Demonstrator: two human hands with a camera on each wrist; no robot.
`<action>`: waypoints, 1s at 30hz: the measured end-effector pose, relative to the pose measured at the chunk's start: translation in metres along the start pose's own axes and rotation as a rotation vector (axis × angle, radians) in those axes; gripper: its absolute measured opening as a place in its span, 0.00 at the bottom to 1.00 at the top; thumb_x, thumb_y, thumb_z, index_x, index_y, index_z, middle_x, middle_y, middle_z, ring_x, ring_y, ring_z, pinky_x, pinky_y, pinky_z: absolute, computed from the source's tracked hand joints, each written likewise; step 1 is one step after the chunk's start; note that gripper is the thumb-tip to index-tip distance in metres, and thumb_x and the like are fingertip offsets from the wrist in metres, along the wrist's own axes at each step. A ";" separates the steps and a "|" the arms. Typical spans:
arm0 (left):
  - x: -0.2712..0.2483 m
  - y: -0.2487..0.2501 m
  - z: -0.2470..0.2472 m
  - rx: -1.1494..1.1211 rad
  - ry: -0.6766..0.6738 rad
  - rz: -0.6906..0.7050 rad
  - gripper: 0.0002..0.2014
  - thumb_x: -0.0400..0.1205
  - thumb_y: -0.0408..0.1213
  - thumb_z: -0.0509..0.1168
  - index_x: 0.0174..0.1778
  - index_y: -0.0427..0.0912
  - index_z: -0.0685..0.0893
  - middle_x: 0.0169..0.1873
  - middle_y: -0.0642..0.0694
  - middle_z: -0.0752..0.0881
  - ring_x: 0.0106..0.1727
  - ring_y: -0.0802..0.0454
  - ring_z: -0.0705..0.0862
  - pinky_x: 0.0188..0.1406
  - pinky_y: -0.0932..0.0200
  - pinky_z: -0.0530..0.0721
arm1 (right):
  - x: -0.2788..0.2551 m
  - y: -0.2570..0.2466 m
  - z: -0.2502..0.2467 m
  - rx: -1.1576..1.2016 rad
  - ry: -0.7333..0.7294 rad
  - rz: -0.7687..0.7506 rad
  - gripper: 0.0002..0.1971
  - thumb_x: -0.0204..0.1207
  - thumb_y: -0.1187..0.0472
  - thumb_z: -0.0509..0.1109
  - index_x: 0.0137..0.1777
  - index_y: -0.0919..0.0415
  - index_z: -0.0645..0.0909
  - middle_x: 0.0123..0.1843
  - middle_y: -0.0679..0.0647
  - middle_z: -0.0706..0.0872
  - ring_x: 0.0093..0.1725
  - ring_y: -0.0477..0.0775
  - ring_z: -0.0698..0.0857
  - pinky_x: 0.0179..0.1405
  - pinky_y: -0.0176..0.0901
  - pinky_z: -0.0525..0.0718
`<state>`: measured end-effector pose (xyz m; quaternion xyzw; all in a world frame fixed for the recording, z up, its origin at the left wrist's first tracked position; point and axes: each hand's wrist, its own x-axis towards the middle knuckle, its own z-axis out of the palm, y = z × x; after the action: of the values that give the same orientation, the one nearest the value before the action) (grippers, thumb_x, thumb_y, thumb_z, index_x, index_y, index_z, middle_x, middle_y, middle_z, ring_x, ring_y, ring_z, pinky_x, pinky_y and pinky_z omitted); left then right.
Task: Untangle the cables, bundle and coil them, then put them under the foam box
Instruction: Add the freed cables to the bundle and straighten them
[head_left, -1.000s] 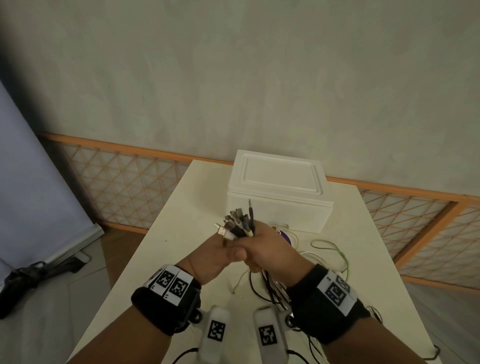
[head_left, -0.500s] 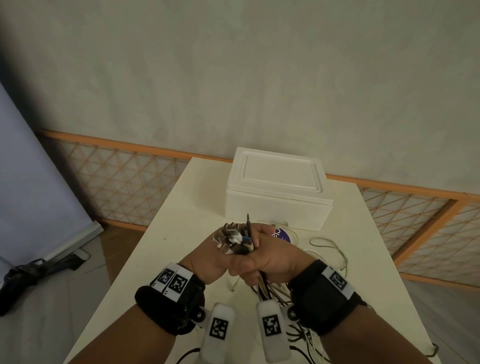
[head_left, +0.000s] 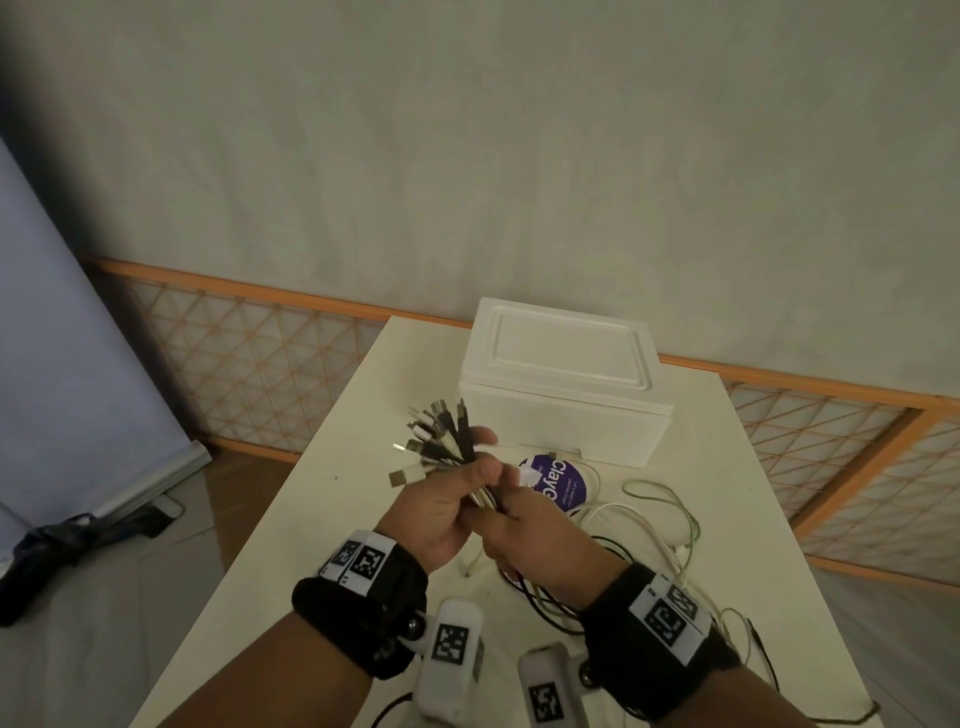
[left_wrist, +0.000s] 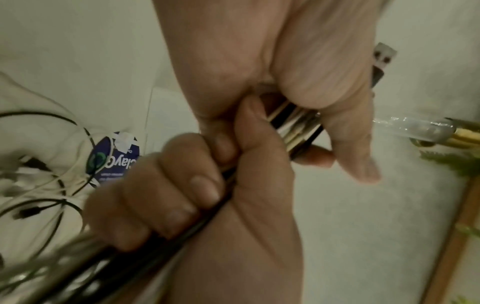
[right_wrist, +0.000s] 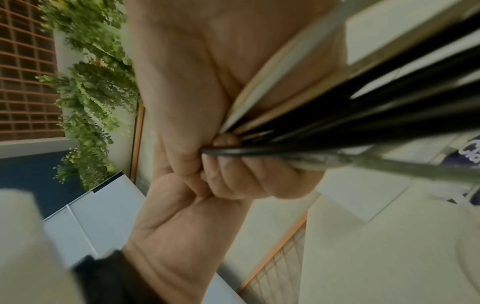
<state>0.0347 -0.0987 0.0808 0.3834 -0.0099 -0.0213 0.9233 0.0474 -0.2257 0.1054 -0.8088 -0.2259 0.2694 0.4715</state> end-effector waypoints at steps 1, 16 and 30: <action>-0.002 0.000 0.003 0.026 0.023 -0.030 0.15 0.59 0.43 0.84 0.34 0.46 0.86 0.24 0.49 0.81 0.41 0.49 0.86 0.46 0.56 0.86 | 0.001 0.001 -0.002 -0.019 -0.015 -0.004 0.10 0.78 0.56 0.65 0.36 0.58 0.76 0.25 0.48 0.76 0.24 0.45 0.75 0.27 0.40 0.73; -0.016 0.004 0.031 0.587 -0.028 -0.033 0.18 0.77 0.46 0.66 0.19 0.50 0.80 0.16 0.50 0.71 0.22 0.52 0.74 0.44 0.48 0.83 | -0.001 -0.035 -0.039 0.292 0.287 -0.212 0.22 0.76 0.40 0.64 0.65 0.49 0.78 0.57 0.47 0.87 0.57 0.44 0.86 0.60 0.43 0.82; -0.020 0.007 0.034 0.440 0.036 -0.059 0.10 0.80 0.26 0.65 0.34 0.37 0.88 0.27 0.37 0.84 0.28 0.45 0.84 0.36 0.50 0.86 | 0.003 -0.037 -0.026 -0.168 0.316 -0.357 0.22 0.85 0.48 0.54 0.55 0.62 0.84 0.48 0.53 0.89 0.50 0.48 0.85 0.52 0.36 0.81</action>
<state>0.0137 -0.1171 0.1095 0.5760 0.0133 -0.0389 0.8164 0.0620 -0.2238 0.1482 -0.8244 -0.3101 0.0322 0.4724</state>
